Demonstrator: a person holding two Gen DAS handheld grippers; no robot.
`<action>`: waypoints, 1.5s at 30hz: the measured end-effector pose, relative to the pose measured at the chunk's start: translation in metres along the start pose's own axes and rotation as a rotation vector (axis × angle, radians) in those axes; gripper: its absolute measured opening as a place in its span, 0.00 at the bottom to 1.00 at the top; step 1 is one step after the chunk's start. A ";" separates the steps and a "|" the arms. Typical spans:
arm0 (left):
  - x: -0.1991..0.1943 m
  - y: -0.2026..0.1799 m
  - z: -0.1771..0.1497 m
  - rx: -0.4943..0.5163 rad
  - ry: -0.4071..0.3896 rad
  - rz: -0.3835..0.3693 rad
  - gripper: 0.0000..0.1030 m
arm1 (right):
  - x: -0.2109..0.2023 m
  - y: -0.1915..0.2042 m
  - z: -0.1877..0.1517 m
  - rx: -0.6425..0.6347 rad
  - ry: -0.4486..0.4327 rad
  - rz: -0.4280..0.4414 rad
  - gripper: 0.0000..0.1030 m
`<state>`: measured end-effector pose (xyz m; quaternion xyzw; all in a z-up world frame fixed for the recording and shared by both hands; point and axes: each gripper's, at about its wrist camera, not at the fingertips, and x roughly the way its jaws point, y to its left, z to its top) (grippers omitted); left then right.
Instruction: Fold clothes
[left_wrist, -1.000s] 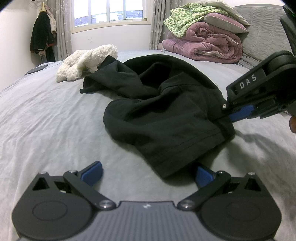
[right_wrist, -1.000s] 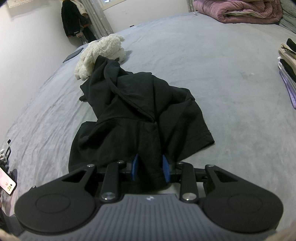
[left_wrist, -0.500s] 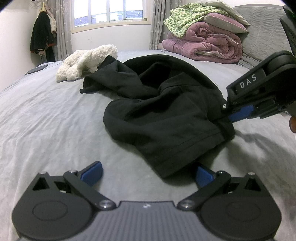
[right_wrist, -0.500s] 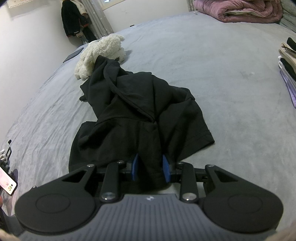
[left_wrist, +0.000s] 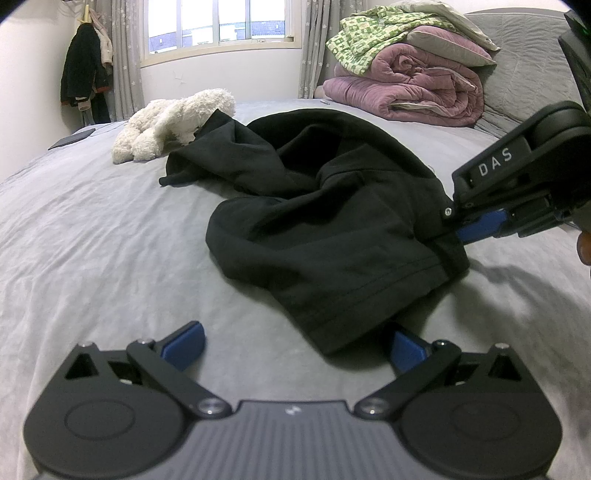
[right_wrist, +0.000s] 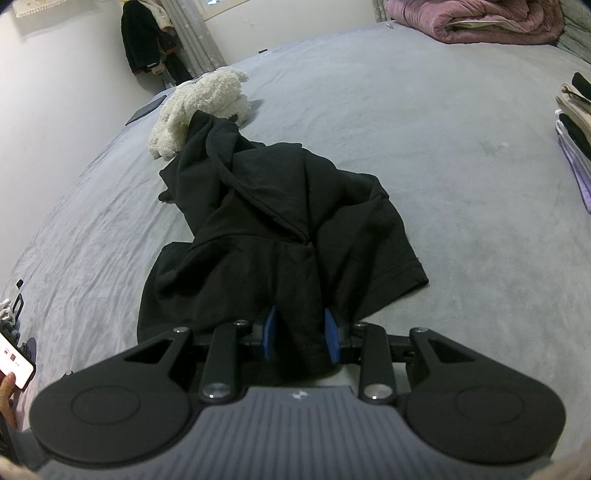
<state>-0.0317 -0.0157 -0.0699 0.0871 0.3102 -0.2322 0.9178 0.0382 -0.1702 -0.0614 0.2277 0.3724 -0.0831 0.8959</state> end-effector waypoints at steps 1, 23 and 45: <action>0.000 0.000 0.000 0.000 0.000 0.000 1.00 | 0.000 0.000 0.000 0.000 0.000 0.000 0.32; 0.000 0.000 0.000 0.000 0.000 0.000 1.00 | -0.001 0.000 0.001 0.003 -0.003 0.000 0.32; 0.001 0.000 0.001 0.000 0.000 -0.001 1.00 | -0.039 0.047 0.011 -0.136 0.054 0.439 0.07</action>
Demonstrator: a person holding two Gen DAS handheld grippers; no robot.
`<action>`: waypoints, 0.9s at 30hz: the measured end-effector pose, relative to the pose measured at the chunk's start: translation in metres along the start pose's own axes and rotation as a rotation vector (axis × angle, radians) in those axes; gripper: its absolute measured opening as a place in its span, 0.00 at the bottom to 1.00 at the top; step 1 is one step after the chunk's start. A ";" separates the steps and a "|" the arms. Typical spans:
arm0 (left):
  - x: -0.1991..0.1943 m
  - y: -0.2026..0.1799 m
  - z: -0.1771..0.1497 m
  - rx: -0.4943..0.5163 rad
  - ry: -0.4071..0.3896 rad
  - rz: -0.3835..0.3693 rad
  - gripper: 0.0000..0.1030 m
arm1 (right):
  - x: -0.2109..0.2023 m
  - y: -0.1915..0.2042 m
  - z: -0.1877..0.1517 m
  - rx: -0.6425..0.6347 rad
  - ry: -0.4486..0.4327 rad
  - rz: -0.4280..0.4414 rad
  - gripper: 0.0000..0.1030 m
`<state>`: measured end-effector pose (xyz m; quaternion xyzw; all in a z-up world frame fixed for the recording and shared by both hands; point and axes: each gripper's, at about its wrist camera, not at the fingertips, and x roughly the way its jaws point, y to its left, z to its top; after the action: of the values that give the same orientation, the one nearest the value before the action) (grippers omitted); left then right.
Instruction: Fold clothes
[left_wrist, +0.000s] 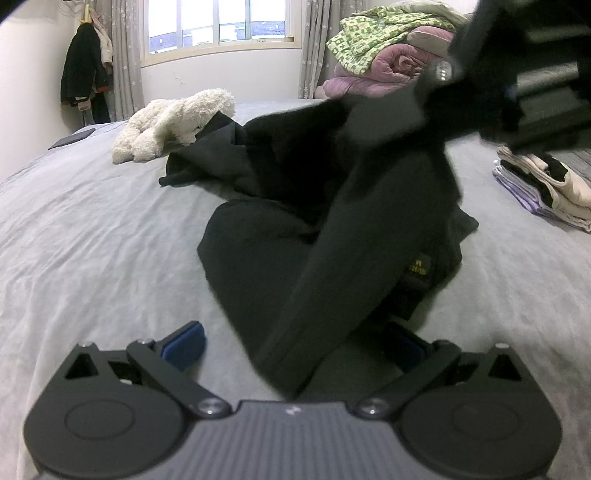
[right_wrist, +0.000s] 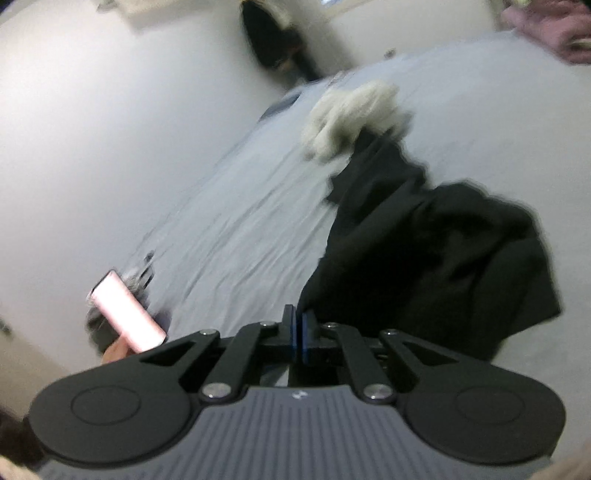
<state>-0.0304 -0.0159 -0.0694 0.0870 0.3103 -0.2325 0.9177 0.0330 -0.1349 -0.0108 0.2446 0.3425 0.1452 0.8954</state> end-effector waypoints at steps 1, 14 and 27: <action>0.000 0.000 0.000 0.000 0.000 0.000 1.00 | 0.003 -0.001 -0.001 -0.002 0.013 -0.011 0.08; 0.000 0.000 0.000 0.000 0.000 0.000 1.00 | 0.011 -0.026 -0.006 0.121 0.025 -0.116 0.14; 0.000 0.000 0.000 0.000 0.000 -0.001 1.00 | 0.009 -0.031 -0.008 0.124 0.040 -0.176 0.15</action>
<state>-0.0306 -0.0153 -0.0692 0.0870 0.3101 -0.2329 0.9176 0.0364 -0.1544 -0.0376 0.2655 0.3887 0.0496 0.8809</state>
